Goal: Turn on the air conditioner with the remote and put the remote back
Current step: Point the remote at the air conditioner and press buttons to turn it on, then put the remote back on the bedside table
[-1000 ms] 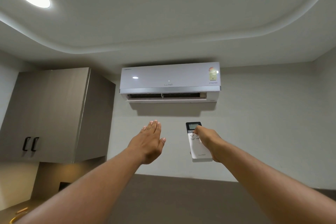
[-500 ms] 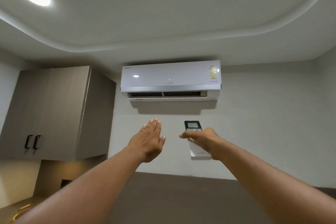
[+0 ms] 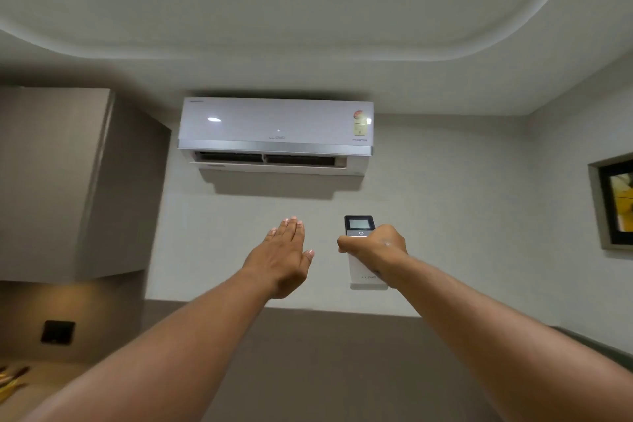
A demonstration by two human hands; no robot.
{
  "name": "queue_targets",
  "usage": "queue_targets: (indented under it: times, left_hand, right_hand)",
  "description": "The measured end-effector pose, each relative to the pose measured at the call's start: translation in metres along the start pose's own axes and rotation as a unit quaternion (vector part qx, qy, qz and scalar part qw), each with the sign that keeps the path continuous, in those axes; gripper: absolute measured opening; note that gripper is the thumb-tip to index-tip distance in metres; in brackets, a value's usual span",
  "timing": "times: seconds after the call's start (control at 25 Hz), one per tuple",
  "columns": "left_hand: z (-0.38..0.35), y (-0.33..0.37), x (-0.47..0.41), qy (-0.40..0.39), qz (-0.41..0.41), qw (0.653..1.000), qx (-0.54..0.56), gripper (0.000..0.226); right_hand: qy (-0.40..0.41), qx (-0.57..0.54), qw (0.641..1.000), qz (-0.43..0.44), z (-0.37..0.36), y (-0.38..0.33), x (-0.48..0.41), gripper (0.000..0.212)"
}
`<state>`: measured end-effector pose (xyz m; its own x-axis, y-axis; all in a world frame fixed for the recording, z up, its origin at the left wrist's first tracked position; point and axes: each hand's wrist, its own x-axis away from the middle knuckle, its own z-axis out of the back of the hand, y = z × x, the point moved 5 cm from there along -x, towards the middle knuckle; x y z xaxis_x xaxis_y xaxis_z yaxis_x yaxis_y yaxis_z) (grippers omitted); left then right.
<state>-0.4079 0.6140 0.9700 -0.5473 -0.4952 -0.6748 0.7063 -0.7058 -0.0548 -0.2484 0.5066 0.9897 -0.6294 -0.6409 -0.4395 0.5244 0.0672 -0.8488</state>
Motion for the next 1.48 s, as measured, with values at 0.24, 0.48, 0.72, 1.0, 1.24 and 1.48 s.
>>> queue_targets:
  times: [0.24,0.48,0.72,1.0,1.24,1.48]
  left_hand:
    - [-0.051,0.161,-0.033,-0.014,-0.089,0.988,0.125,0.067]
    - [-0.063,0.417,-0.027,-0.03,-0.261,0.928,0.266,0.068]
    - [-0.001,0.629,0.053,-0.042,-0.421,0.82,0.386,0.069]
    - [0.073,0.751,0.123,-0.025,-0.517,0.735,0.439,0.069]
    - [0.06,0.828,0.19,-0.057,-0.563,0.693,0.447,0.069]
    - [-0.092,0.911,0.314,-0.171,-0.618,0.644,0.416,0.069]
  right_hand:
    - [0.127,0.081,0.988,-0.038,0.141,0.072,0.014,0.041]
    - [0.294,0.177,0.931,-0.123,0.332,0.137,0.087,0.059]
    - [0.458,0.269,0.815,-0.231,0.51,0.157,0.238,0.041]
    - [0.568,0.311,0.72,-0.252,0.616,0.131,0.364,0.027]
    - [0.566,0.379,0.663,-0.311,0.644,0.183,0.414,0.05]
    - [0.52,0.368,0.634,-0.437,0.636,0.383,0.488,0.058]
